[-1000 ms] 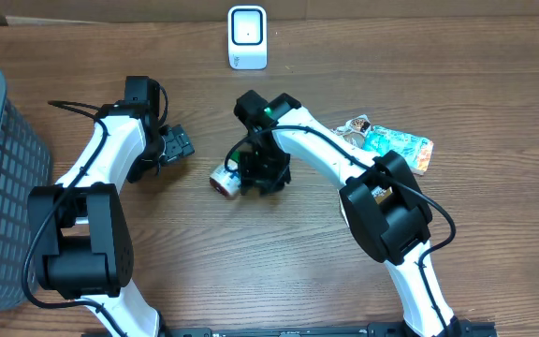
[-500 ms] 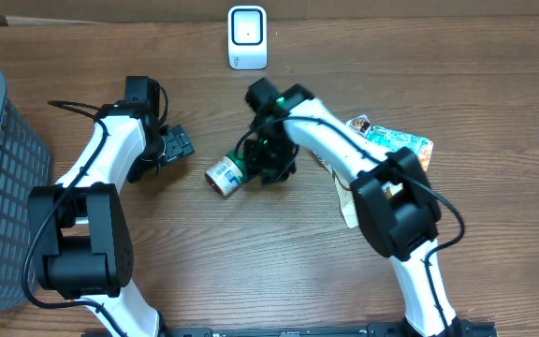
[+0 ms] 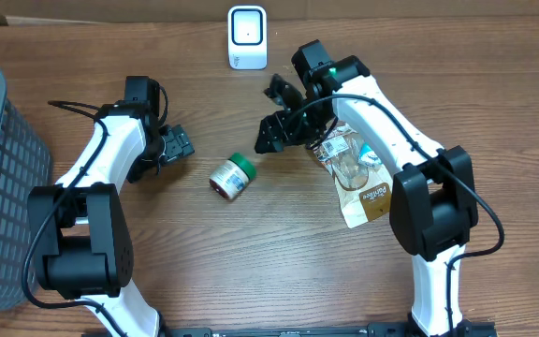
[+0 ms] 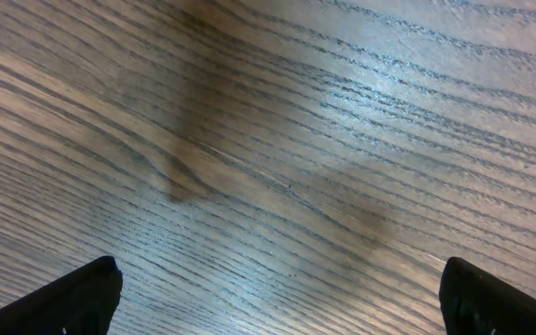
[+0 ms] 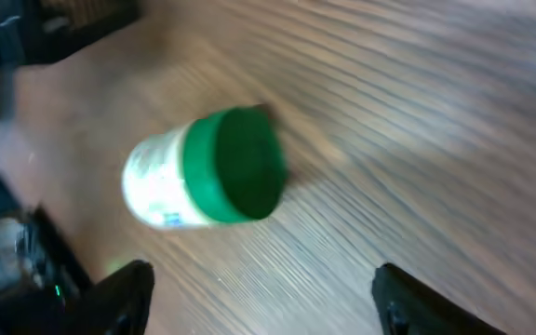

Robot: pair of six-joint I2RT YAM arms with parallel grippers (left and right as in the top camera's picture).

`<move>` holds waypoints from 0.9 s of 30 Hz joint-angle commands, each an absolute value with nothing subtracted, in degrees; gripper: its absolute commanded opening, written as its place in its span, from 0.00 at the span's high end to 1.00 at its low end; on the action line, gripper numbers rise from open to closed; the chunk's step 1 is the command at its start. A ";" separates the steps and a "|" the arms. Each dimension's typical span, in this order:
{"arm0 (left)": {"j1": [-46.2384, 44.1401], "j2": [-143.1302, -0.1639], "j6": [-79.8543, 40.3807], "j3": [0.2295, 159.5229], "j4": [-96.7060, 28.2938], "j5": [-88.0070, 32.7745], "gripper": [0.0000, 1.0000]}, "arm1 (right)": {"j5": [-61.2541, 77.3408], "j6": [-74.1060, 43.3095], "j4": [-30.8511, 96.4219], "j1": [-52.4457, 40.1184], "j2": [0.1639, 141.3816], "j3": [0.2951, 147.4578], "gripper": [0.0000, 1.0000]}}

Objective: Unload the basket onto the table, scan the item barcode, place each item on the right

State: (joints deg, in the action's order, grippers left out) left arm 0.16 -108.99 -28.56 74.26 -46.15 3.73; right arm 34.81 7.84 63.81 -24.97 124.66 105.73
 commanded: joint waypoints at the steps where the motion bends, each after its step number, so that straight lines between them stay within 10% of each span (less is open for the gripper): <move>1: 0.36 -109.40 -28.75 73.97 -46.02 4.47 0.00 | 40.51 15.51 60.93 -26.92 126.26 104.18 0.19; 6: 0.36 -109.40 -28.75 73.97 -46.02 4.47 0.00 | 41.28 15.49 55.79 -29.02 129.51 103.18 0.02; 15: 0.36 -109.40 -28.77 73.97 -46.02 4.47 0.01 | 41.36 14.79 52.80 -30.04 132.81 102.89 0.00; 27: 0.36 -109.40 -28.75 73.97 -46.02 4.47 0.00 | 41.74 7.14 48.47 -30.22 132.81 98.00 0.25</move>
State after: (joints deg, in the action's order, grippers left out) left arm 0.16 -108.99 -28.56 74.26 -46.15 3.73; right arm 44.62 11.20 49.47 -30.13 132.70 100.31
